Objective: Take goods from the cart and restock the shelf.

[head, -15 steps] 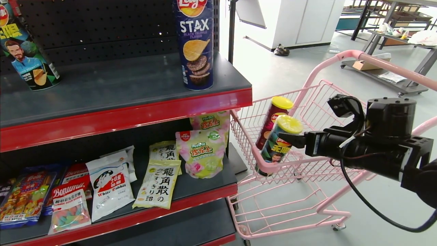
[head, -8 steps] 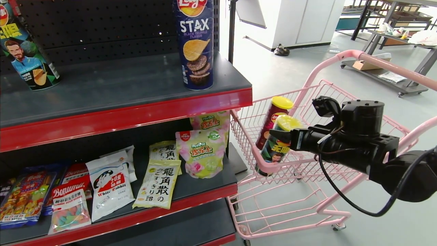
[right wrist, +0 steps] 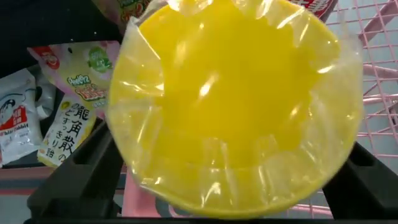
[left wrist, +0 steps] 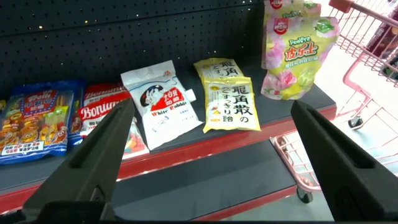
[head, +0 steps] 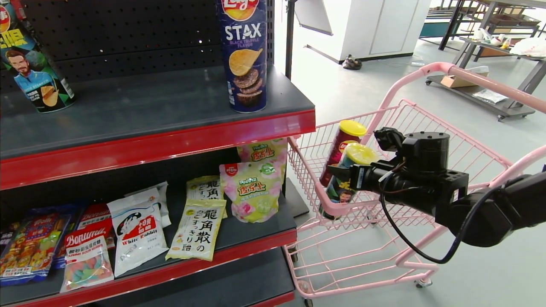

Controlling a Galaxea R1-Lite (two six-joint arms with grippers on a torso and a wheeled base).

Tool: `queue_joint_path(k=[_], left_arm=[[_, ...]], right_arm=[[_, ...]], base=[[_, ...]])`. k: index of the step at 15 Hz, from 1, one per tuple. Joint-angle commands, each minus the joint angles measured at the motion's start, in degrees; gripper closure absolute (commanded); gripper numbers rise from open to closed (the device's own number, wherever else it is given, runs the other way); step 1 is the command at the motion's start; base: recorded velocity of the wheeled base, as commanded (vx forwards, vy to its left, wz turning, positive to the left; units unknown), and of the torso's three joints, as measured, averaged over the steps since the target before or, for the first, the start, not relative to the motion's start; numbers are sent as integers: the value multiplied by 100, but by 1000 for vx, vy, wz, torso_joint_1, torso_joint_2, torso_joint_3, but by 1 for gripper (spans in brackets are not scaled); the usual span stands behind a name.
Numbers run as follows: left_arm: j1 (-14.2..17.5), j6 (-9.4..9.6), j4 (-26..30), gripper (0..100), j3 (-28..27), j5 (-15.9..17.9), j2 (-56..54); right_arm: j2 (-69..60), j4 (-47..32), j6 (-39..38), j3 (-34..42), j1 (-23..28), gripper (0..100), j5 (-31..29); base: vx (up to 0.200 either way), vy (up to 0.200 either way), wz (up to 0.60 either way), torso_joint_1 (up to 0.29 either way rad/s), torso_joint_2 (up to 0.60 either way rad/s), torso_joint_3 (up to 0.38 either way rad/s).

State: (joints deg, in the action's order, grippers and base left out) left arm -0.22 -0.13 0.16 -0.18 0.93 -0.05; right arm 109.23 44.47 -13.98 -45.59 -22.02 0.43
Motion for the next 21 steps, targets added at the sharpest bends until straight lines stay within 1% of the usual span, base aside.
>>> queue_joint_path(k=[1,2,6,8,10,13,14,15,16,18,19,20,21], left_arm=[[4,5,2,0,1,4,5],[4,5,2,0,1,4,5],[4,5,2,0,1,4,5],[-4,5,2,0,1,4,5],[-4,5,2,0,1,4,5],[-4,-4,2,0,1,4,5],[4,-4,2,0,1,4,5],[4,-4,2,0,1,4,5],[4,-4,2,0,1,4,5],[4,-4,2,0,1,4,5],[4,-4,2,0,1,13,5],[-4,-13,2,0,1,22,5],[4,-4,2,0,1,22,5]], right_arm=[[116,0,1,-29,-13,0,1],[187,0,-8,-81,-13,100,-34],[283,0,-34,-187,-13,100,1],[116,0,-26,-152,-22,100,-16],[-350,-35,18,-99,-31,100,-34],[-1105,-97,388,-222,-84,100,10],[-1123,-97,405,-231,-84,100,10],[-1562,-281,695,-442,-92,100,19],[-1914,-641,809,-626,-92,100,19],[-2652,-1608,976,-969,-92,100,19],[-3355,-2566,1205,-1110,-75,100,-25],[-3962,-3392,1266,-1092,-31,100,-60],[-4384,-4008,1275,-1075,13,100,-69]], base=[[0,0,0,0,0,0],[0,0,0,0,0,0],[0,0,0,0,0,0],[0,0,0,0,0,0],[0,0,0,0,0,0],[0,0,0,0,0,0],[0,0,0,0,0,0],[0,0,0,0,0,0],[0,0,0,0,0,0],[0,0,0,0,0,0],[0,0,0,0,0,0],[0,0,0,0,0,0],[0,0,0,0,0,0]])
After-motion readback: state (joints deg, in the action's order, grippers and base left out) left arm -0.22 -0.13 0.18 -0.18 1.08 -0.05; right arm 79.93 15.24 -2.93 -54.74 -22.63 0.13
